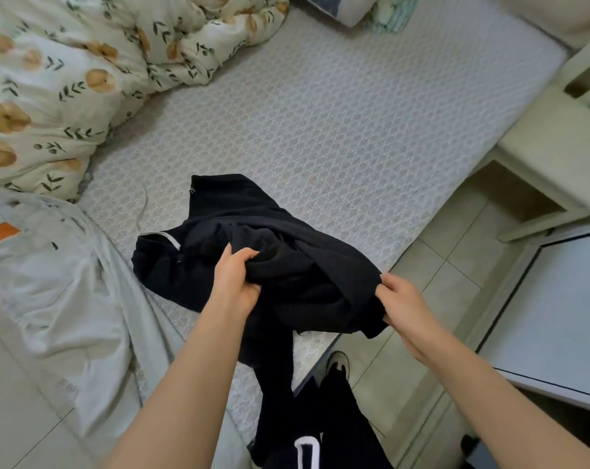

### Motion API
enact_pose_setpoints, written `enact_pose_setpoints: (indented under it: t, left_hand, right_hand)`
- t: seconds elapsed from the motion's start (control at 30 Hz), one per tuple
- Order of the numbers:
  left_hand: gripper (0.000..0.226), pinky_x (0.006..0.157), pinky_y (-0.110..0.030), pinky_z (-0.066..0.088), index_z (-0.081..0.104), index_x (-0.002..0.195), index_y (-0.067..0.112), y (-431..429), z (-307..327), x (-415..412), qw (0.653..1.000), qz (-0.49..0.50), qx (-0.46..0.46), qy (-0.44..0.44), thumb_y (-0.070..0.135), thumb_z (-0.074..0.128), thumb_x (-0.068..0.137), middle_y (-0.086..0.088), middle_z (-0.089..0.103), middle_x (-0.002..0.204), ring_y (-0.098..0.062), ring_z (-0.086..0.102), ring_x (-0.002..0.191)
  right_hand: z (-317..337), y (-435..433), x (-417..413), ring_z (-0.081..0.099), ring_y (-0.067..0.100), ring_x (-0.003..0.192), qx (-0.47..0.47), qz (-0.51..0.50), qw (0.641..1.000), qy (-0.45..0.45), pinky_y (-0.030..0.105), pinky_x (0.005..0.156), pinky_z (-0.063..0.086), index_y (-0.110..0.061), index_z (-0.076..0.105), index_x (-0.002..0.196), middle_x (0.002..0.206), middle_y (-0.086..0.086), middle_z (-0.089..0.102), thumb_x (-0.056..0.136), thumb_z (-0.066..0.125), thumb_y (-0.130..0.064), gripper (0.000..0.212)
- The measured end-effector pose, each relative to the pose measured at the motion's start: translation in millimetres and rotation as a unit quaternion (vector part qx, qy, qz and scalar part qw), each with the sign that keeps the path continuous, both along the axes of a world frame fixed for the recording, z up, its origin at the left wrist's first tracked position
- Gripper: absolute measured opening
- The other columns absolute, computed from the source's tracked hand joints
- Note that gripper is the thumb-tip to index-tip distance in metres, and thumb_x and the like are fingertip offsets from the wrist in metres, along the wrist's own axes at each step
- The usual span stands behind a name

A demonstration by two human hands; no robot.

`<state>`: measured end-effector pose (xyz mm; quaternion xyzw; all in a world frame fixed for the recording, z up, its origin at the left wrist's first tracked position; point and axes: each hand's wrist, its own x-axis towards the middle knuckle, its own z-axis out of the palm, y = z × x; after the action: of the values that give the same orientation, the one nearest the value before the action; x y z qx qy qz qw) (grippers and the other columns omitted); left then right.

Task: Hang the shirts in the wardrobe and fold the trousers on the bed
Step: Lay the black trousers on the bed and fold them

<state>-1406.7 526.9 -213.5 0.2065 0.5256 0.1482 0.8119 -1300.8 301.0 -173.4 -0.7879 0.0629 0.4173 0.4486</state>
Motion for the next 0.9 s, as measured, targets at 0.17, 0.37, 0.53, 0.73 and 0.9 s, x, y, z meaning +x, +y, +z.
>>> enact_pose_setpoints:
  t: [0.17,0.37,0.53,0.73,0.9]
  left_hand:
    - [0.037,0.090,-0.045,0.056,0.069,0.114,0.013,-18.2,41.9,23.3,0.990,-0.109,0.061,-0.073,-0.010,0.054,0.088,-0.015,0.072,0.111,-0.031,0.071,0.101]
    - [0.018,0.079,-0.036,0.058,0.071,0.104,0.008,-17.8,86.8,49.5,0.956,-0.239,0.149,-0.085,0.001,0.062,0.090,-0.014,0.073,0.104,-0.028,0.071,0.097]
    - [0.023,0.086,-0.033,0.057,0.066,0.118,0.004,-1.1,132.4,85.9,0.915,-0.323,0.209,-0.124,0.011,0.060,0.096,-0.017,0.070,0.116,-0.026,0.070,0.104]
    - [0.026,0.082,-0.028,0.057,0.062,0.124,0.005,-18.9,187.2,139.3,0.860,-0.403,0.253,-0.183,0.010,0.057,0.098,-0.017,0.069,0.121,-0.028,0.068,0.110]
    - [0.027,0.088,-0.031,0.055,0.065,0.122,0.013,-58.9,223.7,193.2,0.807,-0.472,0.271,-0.230,0.023,0.060,0.098,-0.007,0.070,0.122,-0.022,0.065,0.116]
  right_hand:
    - [13.1,-11.3,-13.0,0.067,0.012,0.083,0.091,-0.125,0.986,0.067,0.044,0.088,0.057,-0.013,0.069,0.106,0.094,0.001,0.073,0.099,0.049,-0.014,0.021]
    - [62.7,-0.1,7.2,0.071,0.020,0.082,0.205,-0.151,0.967,0.019,0.039,0.065,0.057,-0.029,0.066,0.105,0.105,0.001,0.072,0.103,0.047,-0.027,0.020]
    - [130.4,-6.4,56.1,0.066,0.036,0.077,0.222,-0.126,0.962,-0.099,0.051,0.071,0.054,-0.022,0.062,0.101,0.093,0.014,0.064,0.103,0.045,-0.031,0.020]
    - [223.0,-19.9,112.4,0.073,0.035,0.076,0.272,-0.137,0.934,-0.189,0.039,0.060,0.058,-0.018,0.064,0.099,0.089,0.004,0.070,0.103,0.046,-0.025,0.019]
    - [271.8,-53.2,142.6,0.073,0.034,0.076,0.313,-0.204,0.901,-0.222,0.039,0.059,0.058,-0.011,0.059,0.105,0.097,0.013,0.068,0.103,0.046,-0.024,0.019]
